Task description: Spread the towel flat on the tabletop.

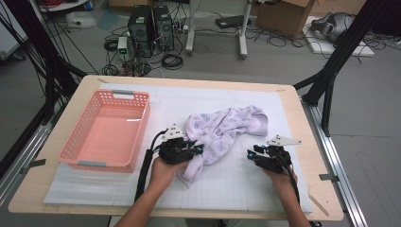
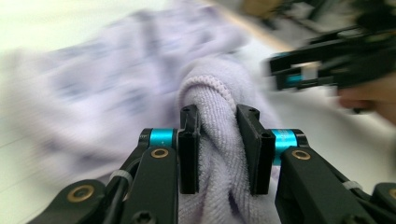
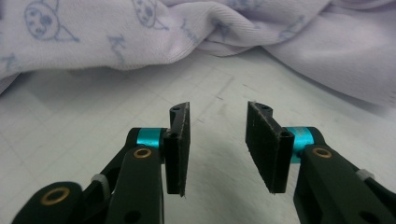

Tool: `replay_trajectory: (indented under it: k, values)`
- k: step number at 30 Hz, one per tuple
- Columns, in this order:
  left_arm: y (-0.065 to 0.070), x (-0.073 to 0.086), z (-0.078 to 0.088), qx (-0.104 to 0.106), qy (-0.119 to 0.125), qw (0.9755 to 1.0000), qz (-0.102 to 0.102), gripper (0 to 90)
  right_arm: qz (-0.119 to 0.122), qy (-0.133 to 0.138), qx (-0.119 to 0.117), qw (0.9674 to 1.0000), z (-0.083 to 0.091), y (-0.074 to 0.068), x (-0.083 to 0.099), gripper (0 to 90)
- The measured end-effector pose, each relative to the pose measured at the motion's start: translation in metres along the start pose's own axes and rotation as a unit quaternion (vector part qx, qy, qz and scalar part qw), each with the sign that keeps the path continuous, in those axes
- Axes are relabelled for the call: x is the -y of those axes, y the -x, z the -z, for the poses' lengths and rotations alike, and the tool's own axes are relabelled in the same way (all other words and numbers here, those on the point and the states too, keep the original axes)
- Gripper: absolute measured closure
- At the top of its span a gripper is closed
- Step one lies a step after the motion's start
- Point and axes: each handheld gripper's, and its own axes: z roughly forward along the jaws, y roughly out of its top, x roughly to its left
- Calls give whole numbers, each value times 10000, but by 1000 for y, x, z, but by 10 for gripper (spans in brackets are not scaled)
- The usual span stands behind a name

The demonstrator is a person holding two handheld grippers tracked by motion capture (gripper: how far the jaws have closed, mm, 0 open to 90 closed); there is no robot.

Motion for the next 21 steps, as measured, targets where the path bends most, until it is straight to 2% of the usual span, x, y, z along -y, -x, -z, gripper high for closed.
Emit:
replay_trajectory:
  k: [2,5,6,8,11,14,16,17,19,21]
  values:
    - [-9,4,3,-422,-127,9990,-93,689,21,-41,-75,10000,-4,-5,-3,610]
    - [-17,8,5,-785,-201,9967,56,577,93,-127,-195,9997,-14,-14,-8,626]
    - [-19,8,6,-831,-201,9963,34,562,110,-181,-260,9994,-19,-19,-10,639]
    - [-21,8,8,-850,-137,9963,86,556,109,-269,-416,9987,-27,-24,-13,657]
    - [-21,9,8,-775,-138,9969,15,587,91,-323,-677,9971,-41,-35,-19,650]
    - [-21,10,8,-670,-123,9977,-21,636,-42,-224,-969,9950,-52,-48,-27,581]
    - [-21,11,8,-578,-141,9982,-79,669,-64,-199,-1032,9944,-58,-55,-32,529]
    - [-21,11,8,-512,-161,9985,-96,700,-83,-226,-998,9947,-61,-58,-33,504]
    - [-21,12,7,-428,-154,9989,-83,736,-46,-299,-773,9965,-67,-62,-34,491]
    - [-21,13,8,-386,-108,9992,-59,745,12,-351,-518,9980,-75,-66,-36,564]
